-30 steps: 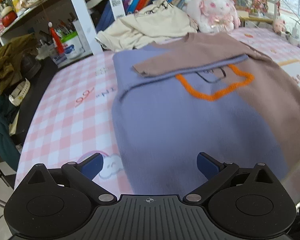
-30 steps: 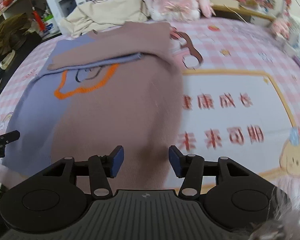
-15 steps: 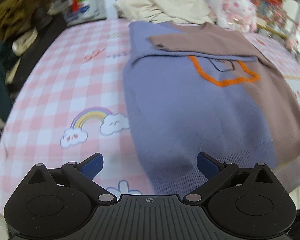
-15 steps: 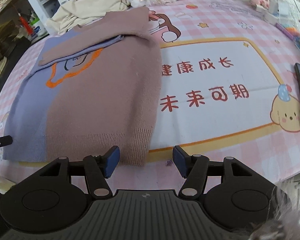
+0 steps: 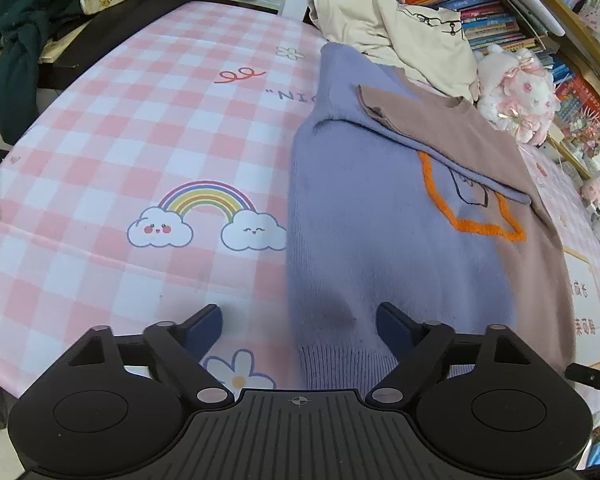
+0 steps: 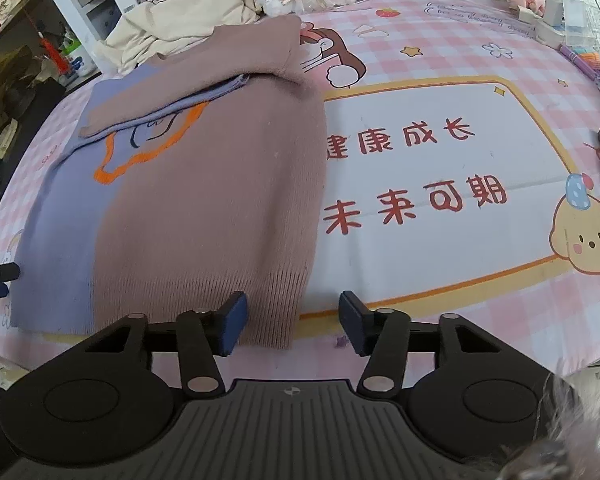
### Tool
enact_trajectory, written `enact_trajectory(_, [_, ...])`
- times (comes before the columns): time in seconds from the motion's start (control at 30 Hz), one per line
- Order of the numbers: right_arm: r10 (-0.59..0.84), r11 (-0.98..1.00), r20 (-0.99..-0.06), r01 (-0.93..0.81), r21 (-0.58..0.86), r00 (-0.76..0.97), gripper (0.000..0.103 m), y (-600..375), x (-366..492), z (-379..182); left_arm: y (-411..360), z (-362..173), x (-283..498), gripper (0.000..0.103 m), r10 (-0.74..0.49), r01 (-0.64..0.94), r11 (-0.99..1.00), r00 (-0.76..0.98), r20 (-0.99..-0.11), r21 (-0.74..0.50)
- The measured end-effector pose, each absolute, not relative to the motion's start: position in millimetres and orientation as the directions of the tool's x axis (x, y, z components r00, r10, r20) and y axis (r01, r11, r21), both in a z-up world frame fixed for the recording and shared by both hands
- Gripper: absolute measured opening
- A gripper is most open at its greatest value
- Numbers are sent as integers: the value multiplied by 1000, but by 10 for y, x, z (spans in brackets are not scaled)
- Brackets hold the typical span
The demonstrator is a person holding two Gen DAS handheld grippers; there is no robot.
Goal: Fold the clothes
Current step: 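Open the right gripper and move both grippers to the sweater hem, then grasp the hem with the right gripper while the left gripper grasps the lavender hem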
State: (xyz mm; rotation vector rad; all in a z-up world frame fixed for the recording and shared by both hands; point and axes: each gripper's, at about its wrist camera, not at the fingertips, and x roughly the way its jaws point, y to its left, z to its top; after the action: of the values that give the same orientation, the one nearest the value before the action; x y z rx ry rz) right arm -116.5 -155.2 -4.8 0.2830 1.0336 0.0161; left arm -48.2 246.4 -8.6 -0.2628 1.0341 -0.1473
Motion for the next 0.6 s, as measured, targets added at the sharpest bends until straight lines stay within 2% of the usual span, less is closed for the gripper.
enact_trajectory(0.07, [148,964,-844,117,241,516,42,-1552,-1141,-48,2439,-78,-465,65,-250,10,959,502,-828,-284])
enact_trajectory(0.13, [151,964,-843,111,241,516,27,-1547,-1116,-48,2429,-76,-437,56,-266,15,955,496,-827,-298])
enact_trajectory(0.2, [157,969,-846,88,233,510,16,-1506,-1091,-49,2428,-81,-418,32,-280,12,949,487,-827,-314])
enact_trajectory(0.23, [153,972,-846,77,222,511,11,-1482,-1080,-42,2426,-82,-406,27,-284,9,948,483,-828,-319])
enact_trajectory(0.27, [147,975,-841,66,211,521,10,-1460,-1079,-18,2423,-84,-393,15,-287,5,946,479,-829,-324])
enact_trajectory(0.3, [141,978,-834,54,200,533,9,-1437,-1082,11,2415,-51,-399,11,-283,6,947,492,-824,-321])
enact_trajectory(0.43, [198,972,-762,-21,235,617,9,-1375,-1144,218,2296,161,-457,12,-317,96,943,552,-771,-319])
enact_trajectory(0.5, [230,963,-769,-29,266,597,9,-1363,-1104,218,2253,157,-434,14,-325,119,943,533,-781,-311])
enact_trajectory(0.6, [206,964,-806,25,263,555,11,-1408,-1030,127,2304,61,-396,20,-333,88,939,485,-809,-333])
